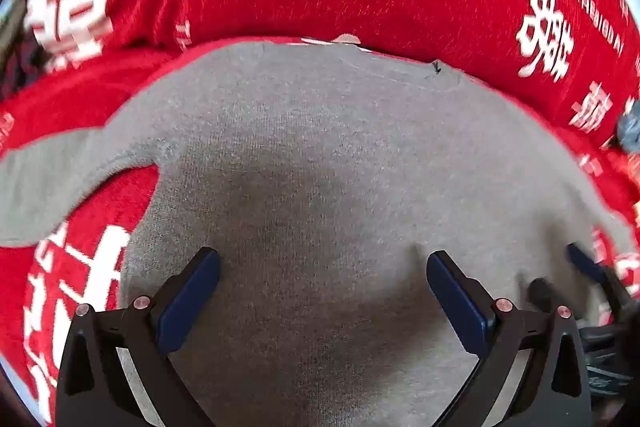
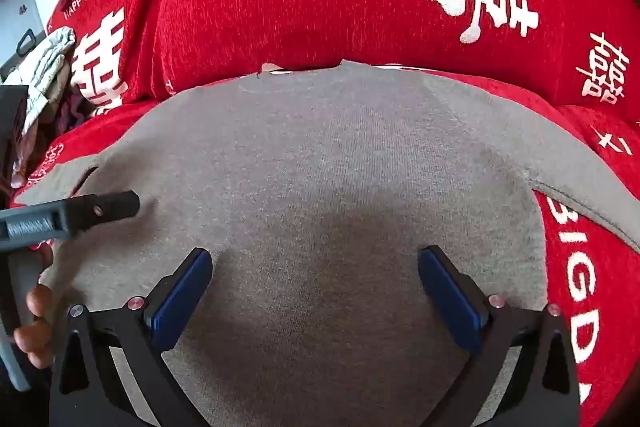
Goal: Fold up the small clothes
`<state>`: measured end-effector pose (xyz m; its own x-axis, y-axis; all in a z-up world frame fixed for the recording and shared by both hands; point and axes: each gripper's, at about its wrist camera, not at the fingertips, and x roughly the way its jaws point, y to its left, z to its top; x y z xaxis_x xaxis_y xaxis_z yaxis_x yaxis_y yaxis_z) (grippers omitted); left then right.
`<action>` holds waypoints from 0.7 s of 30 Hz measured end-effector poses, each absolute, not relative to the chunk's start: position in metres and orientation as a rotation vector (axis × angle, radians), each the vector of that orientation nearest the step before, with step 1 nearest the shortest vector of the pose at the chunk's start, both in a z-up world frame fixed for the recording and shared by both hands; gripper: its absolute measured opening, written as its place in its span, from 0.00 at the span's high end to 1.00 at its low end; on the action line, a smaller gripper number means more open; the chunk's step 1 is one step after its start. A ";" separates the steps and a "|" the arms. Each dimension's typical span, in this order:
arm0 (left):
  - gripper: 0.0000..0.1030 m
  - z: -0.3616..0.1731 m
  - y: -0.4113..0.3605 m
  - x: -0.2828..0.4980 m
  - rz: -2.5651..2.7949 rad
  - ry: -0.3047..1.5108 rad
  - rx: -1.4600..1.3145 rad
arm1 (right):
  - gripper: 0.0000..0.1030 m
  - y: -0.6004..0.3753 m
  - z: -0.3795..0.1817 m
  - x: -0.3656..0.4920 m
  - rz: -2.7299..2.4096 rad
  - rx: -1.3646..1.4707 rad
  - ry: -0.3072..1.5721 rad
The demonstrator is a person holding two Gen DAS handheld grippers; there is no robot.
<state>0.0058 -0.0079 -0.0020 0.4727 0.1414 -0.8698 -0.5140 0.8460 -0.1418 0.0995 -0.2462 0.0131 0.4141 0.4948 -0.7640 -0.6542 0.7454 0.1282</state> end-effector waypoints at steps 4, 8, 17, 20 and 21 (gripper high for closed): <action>0.00 0.001 -0.046 -0.002 0.562 0.924 -0.279 | 0.00 -0.247 0.013 0.099 0.717 -0.224 0.886; 0.00 0.004 -0.047 -0.012 0.589 0.894 -0.304 | 0.00 -0.243 0.013 0.097 0.700 -0.251 0.890; 0.00 -0.010 -0.038 -0.012 0.579 0.898 -0.291 | 0.00 -0.227 0.016 0.093 0.651 -0.340 0.896; 0.00 -0.009 -0.039 -0.012 0.574 0.907 -0.291 | 0.00 -0.225 0.017 0.093 0.634 -0.353 0.908; 0.00 -0.008 -0.039 -0.011 0.572 0.913 -0.298 | 0.00 -0.225 0.018 0.094 0.628 -0.354 0.919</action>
